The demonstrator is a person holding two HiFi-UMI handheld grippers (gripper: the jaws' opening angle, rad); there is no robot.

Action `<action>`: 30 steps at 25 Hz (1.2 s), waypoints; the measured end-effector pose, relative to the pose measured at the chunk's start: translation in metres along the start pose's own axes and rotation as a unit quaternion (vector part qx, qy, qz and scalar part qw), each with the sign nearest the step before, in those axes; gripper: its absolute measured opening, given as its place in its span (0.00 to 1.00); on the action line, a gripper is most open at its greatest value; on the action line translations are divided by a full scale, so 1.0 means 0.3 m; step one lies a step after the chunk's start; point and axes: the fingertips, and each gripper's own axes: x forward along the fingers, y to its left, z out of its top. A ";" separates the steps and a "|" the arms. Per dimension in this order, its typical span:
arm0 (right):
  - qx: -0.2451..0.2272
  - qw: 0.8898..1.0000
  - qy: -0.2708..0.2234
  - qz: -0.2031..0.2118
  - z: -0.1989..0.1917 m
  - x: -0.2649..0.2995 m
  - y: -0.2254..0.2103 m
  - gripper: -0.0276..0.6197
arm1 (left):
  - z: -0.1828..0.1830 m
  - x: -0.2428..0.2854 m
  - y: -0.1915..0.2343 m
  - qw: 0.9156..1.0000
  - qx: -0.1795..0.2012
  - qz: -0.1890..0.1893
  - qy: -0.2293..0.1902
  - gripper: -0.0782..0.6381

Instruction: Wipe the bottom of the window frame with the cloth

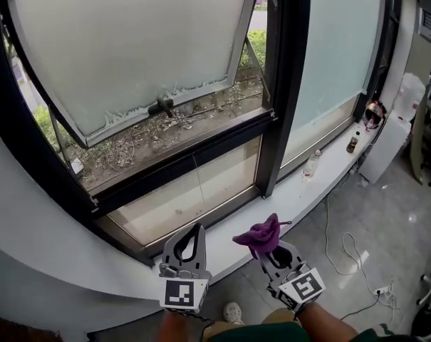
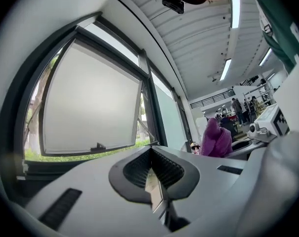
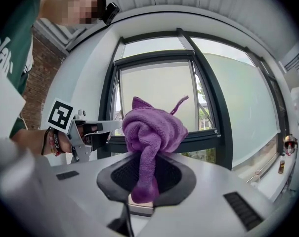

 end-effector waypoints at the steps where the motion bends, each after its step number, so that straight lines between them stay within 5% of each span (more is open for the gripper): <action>1: 0.002 1.000 0.005 0.000 -0.014 0.024 -0.011 0.15 | -0.009 0.020 0.021 1.000 -0.001 0.000 0.002 0.12; 20: 0.022 0.996 0.028 0.084 -0.145 0.400 -0.148 0.15 | -0.215 0.192 0.234 0.994 -0.021 0.084 0.072 0.12; 30: 0.022 0.995 0.027 0.092 -0.125 0.450 -0.110 0.15 | -0.211 0.190 0.260 0.993 -0.014 0.087 0.075 0.12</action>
